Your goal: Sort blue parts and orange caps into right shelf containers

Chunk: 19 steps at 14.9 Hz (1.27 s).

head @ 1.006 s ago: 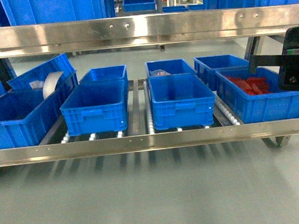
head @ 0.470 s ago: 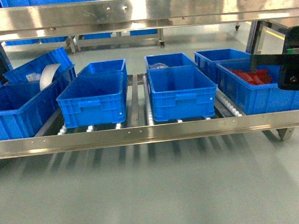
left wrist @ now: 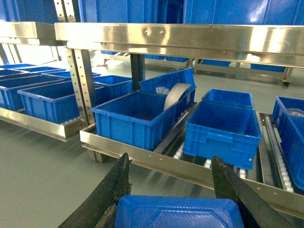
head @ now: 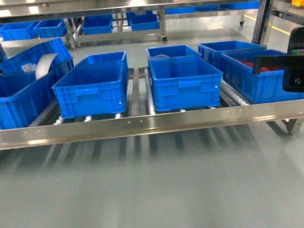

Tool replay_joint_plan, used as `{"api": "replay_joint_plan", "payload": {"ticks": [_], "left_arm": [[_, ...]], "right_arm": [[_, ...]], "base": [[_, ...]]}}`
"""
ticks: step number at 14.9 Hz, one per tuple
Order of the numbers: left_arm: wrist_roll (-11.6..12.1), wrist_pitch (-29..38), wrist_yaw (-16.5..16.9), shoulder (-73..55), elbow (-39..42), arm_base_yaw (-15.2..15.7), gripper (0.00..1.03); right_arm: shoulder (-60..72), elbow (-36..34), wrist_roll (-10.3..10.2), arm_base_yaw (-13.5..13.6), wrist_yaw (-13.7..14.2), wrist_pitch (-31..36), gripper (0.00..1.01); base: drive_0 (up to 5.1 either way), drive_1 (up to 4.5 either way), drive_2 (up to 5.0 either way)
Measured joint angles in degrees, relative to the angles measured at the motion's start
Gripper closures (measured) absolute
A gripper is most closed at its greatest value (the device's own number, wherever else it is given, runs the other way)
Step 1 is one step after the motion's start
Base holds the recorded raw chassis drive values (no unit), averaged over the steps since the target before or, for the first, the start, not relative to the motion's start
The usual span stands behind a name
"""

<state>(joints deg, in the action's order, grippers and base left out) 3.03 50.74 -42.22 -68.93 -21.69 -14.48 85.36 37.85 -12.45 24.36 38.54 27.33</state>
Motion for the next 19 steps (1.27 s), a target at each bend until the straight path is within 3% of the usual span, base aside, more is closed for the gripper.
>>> {"api": "replay_joint_plan", "payload": {"ticks": [19], "left_arm": [[0.00,0.11,0.00,-0.02,0.00,0.02,0.62]], "right_arm": [[0.00,0.02,0.00,0.00,0.04,-0.02,0.60]], "base": [[0.0,0.00,0.0]]}}
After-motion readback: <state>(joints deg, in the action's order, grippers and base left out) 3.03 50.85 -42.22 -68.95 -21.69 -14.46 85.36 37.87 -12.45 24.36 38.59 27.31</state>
